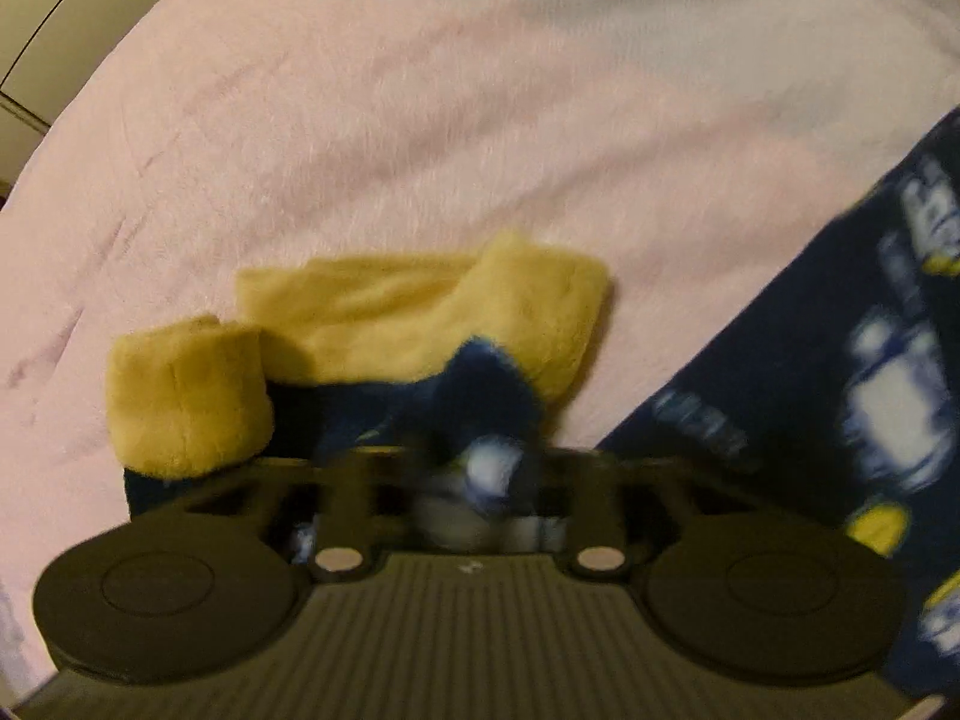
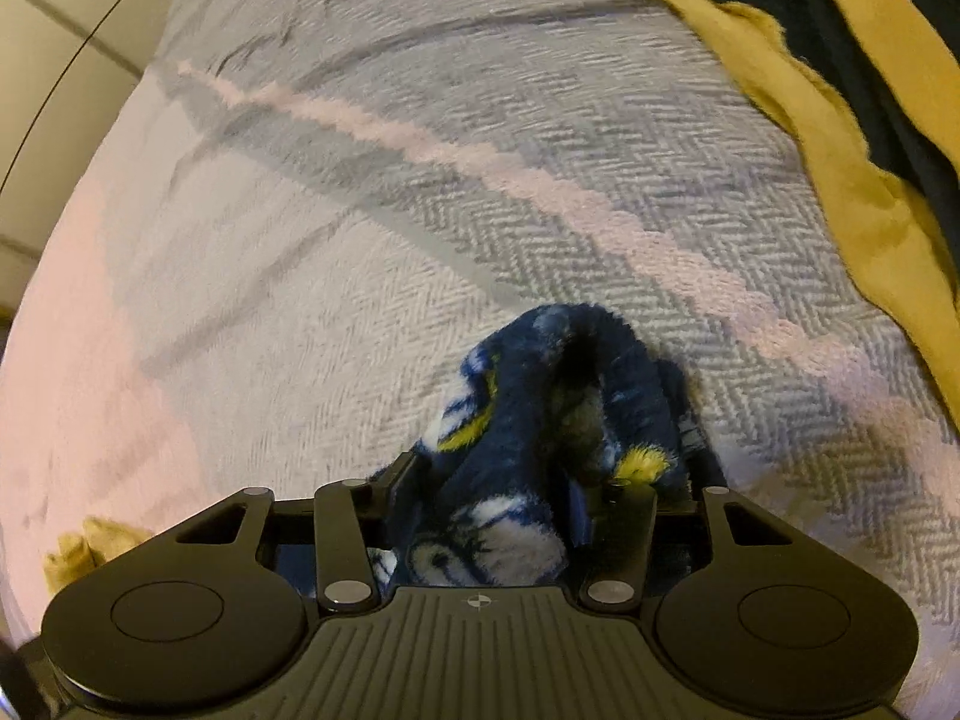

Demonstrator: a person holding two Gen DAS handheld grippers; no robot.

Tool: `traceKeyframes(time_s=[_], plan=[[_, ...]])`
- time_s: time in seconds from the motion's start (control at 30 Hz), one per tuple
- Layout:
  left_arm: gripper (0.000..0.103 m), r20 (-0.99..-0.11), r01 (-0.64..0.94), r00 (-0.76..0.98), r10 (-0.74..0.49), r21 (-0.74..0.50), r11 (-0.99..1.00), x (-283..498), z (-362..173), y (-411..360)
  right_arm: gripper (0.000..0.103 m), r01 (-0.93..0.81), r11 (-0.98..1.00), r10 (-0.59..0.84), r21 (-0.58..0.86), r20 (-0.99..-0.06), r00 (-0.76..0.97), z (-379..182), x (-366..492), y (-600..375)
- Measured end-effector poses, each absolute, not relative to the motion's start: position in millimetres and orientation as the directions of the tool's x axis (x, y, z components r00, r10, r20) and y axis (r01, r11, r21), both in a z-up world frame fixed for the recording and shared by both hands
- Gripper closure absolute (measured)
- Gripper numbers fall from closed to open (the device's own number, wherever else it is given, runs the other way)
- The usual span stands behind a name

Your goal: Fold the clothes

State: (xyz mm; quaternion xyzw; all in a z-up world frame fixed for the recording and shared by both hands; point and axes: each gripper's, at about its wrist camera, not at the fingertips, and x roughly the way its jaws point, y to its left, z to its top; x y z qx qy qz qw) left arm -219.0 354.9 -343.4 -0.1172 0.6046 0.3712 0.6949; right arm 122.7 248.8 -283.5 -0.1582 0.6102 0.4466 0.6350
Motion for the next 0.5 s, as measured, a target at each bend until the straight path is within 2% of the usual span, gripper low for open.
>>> traceKeyframes(time_s=[0.03, 0.17, 0.27, 0.37, 0.5], plan=[[0.096, -0.927, -0.695, 0.019, 0.374, 0.256, 0.671, -226.3, -337.2, 358.8, 0.092, -0.779, 0.531, 0.368, 0.333, -0.919, -0.143, -282.4, 119.9, 250.0], [0.097, -0.889, -0.874, 0.094, 0.448, 0.142, 0.466, -278.6, -283.9, 391.4, 0.094, -0.835, 0.439, 0.437, 0.333, -0.891, -0.126, -250.2, 112.1, 256.4], [0.097, -0.831, -0.968, 0.091, 0.549, 0.056, 0.244, -349.0, -221.2, 434.3, 0.095, -0.852, 0.359, 0.552, 0.382, -0.823, -0.137, -200.5, 112.6, 275.2], [0.097, -0.750, -0.996, 0.047, 0.660, 0.011, 0.083, -422.6, -147.2, 460.3, 0.095, -0.863, 0.258, 0.678, 0.436, -0.717, -0.160, -138.1, 110.9, 303.9], [0.098, -0.592, -0.985, -0.017, 0.806, -0.129, -0.116, -522.4, -32.9, 458.9, 0.095, -0.865, 0.117, 0.845, 0.488, -0.507, -0.172, -44.4, 111.9, 324.5]])
